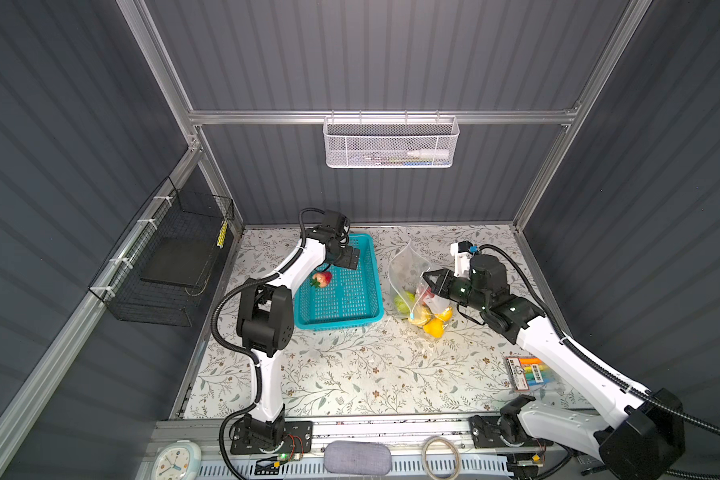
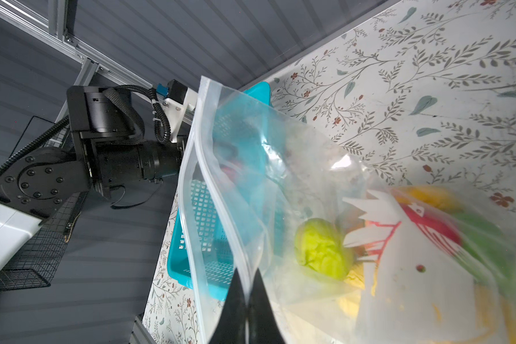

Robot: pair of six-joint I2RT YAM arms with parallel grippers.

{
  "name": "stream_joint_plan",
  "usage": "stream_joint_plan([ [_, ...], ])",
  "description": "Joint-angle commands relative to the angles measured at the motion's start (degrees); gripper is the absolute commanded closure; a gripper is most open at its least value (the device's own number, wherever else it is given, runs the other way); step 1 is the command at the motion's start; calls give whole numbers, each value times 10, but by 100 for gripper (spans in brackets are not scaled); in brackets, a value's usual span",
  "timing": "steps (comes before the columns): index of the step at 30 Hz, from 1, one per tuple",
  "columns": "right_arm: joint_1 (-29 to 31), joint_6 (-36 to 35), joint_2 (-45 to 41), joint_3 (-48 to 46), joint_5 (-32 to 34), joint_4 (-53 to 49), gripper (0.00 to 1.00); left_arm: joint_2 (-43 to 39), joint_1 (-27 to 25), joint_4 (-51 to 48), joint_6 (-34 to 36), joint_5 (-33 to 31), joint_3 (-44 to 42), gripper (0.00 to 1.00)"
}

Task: Place the food in the zip-top bag and seal the zipper
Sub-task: 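Lower the left gripper onto the red pepper and grasp it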

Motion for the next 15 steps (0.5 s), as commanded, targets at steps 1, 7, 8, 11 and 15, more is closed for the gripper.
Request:
stream_joint_plan([
  [1,-1,0,-8,-7,2,8,100,13,23,-76,76,-3,17,8],
  [7,-1,-3,-8,-1,2,3,100,47,30,-106,93,-21,32,11],
  [8,-1,-3,-7,1,2,2,100,53,30,-108,93,-23,33,12],
  [11,-1,-5,-8,4,2,0,100,69,30,-109,92,-24,35,13],
  [15,-1,-7,-8,9,3,-4,100,88,30,-121,82,-27,43,13],
])
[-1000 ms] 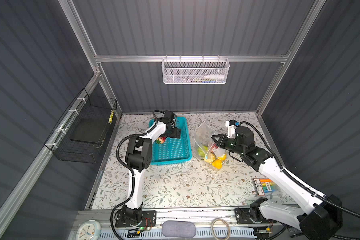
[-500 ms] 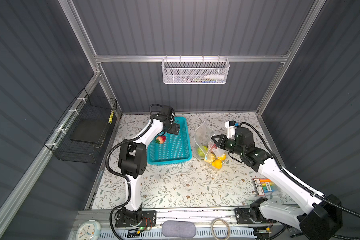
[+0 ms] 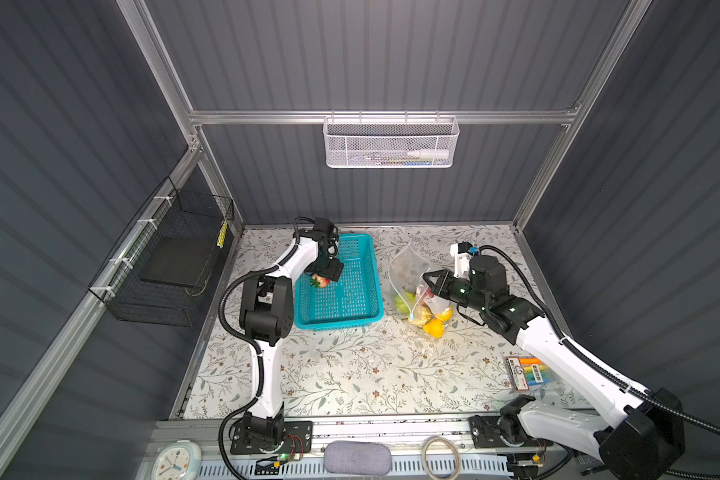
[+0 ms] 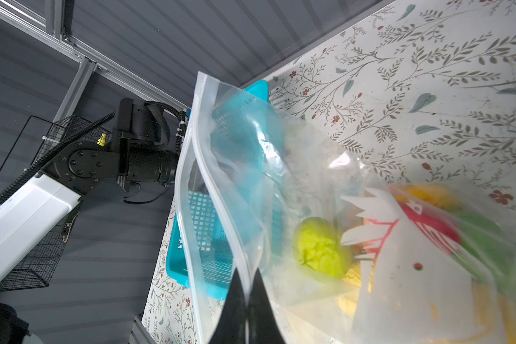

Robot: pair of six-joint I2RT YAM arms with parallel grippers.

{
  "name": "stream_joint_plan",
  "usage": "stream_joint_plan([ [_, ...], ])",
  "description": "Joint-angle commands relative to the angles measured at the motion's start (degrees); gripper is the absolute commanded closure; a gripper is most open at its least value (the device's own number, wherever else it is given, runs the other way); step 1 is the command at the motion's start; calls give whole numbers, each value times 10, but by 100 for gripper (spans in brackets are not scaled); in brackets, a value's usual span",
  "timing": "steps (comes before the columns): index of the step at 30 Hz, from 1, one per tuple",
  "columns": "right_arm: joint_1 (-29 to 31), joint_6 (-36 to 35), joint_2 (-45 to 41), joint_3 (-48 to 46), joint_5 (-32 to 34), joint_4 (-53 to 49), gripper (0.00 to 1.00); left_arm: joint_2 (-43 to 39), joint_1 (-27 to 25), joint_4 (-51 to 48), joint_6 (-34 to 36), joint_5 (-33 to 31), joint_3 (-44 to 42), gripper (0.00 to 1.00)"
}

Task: Place the food in the zip-top bag and seal the zipper
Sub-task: 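Lower the left gripper onto the red pepper and grasp it, then lift the red pepper with the left gripper and carry it to the bag mouth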

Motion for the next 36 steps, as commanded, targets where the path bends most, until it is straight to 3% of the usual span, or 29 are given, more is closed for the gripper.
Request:
stream_joint_plan([
  [1,-1,-8,-8,10,4,-5,100,14,-4,-32,3,-6,22,13],
  [8,-1,-5,-6,8,3,-4,100,27,-3,-37,-13,-24,11,14],
  [14,-1,-5,-8,5,6,-6,100,31,-3,-22,-17,-22,-1,23],
  [23,-1,-8,-31,2,17,-15,100,45,-3,-18,-22,-13,1,22],
  [30,-2,-14,-33,8,19,-24,100,39,-3,-19,-29,0,9,37],
  [36,-1,-14,-24,12,16,-20,100,-10,-13,-10,-38,2,9,41],
])
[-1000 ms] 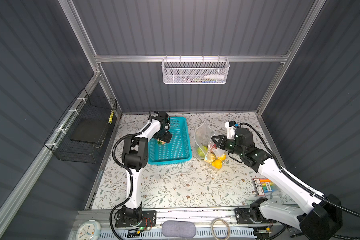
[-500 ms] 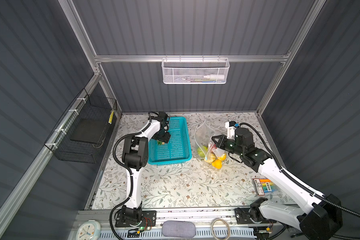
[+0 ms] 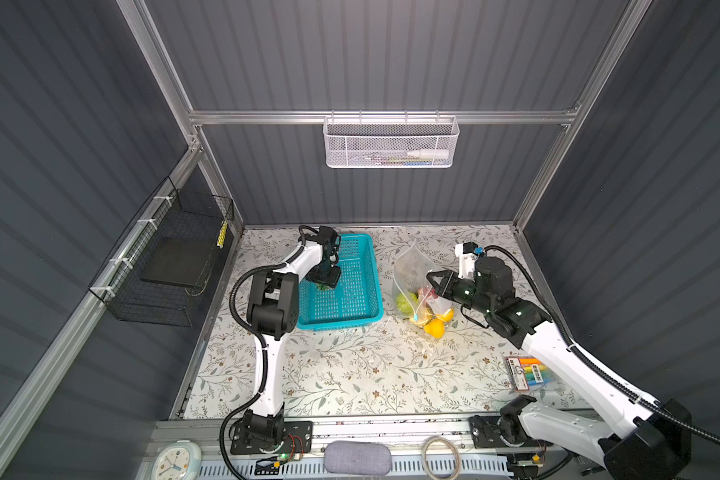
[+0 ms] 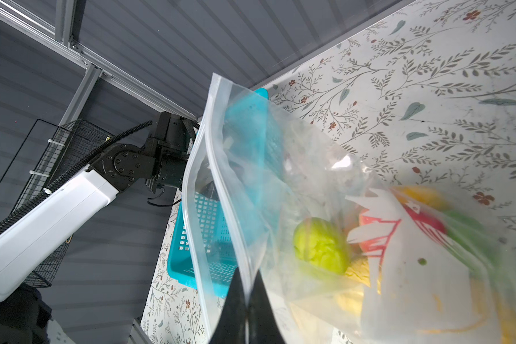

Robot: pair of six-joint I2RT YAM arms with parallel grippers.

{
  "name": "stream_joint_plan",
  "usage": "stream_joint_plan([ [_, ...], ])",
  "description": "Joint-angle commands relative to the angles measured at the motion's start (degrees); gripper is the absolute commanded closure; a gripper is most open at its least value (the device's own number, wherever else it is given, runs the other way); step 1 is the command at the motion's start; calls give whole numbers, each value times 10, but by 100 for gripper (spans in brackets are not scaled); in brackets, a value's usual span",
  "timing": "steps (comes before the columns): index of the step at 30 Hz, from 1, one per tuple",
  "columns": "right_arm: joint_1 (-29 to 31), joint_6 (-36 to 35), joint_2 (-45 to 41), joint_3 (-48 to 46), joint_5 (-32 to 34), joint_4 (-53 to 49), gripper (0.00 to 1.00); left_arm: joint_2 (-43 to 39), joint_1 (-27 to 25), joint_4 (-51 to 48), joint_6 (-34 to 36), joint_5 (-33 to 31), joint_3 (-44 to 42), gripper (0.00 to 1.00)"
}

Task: Place the food in the zip-top bag and seal the zipper
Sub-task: 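Lift the red pepper with the left gripper and carry it to the bag mouth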

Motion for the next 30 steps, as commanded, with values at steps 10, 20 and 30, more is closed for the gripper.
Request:
stream_joint_plan([
  [10,-1,-7,30,18,-13,7,100,-187,-53,71,-54,47,-20,43],
  [20,-1,9,40,9,-17,20,100,-355,-108,261,-149,185,-127,43],
  [30,-3,-5,67,39,-15,13,100,-415,-184,396,-226,288,-206,43],
])
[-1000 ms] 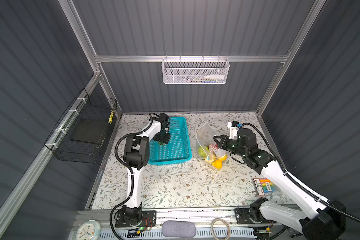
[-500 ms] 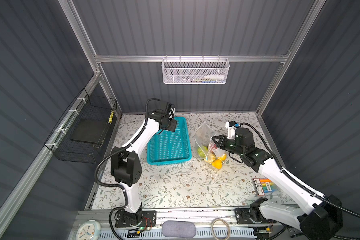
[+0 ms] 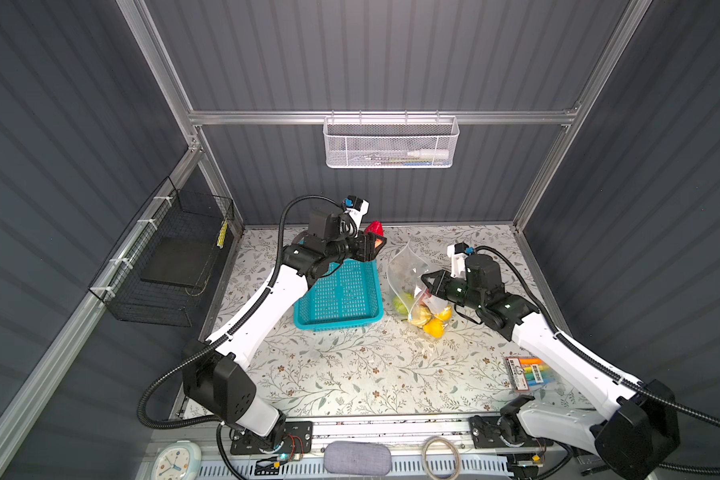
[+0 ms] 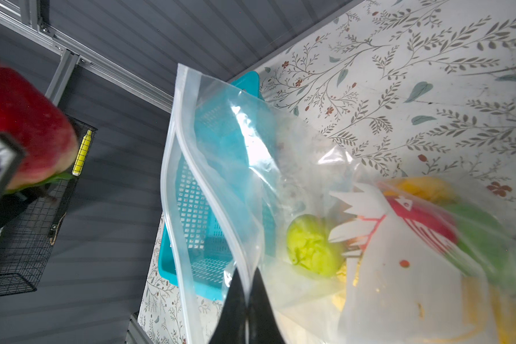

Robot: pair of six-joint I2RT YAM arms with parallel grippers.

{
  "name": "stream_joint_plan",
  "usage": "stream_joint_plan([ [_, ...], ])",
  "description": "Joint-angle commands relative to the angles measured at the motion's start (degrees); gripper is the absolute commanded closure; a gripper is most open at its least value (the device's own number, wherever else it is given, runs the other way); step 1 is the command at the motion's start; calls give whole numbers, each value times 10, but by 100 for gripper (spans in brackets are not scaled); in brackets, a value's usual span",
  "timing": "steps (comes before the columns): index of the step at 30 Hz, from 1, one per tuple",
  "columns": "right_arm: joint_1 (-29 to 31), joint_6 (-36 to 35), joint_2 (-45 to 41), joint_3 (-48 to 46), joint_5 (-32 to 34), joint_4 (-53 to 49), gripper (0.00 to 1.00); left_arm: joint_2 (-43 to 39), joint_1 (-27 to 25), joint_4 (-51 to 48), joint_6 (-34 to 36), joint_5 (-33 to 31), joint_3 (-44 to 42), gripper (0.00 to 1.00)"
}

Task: Place the food in the zip-top bag and seal the zipper
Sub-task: 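Lift the red pepper with the left gripper and carry it to the bag mouth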

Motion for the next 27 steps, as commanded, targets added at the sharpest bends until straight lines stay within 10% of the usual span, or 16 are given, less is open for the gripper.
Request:
stream_joint_plan([
  [1,-2,-11,8,28,0,2,100,-10,-43,54,-31,38,-23,43],
  [27,-5,8,-15,6,-16,47,100,145,-165,-39,-74,-192,9,44],
])
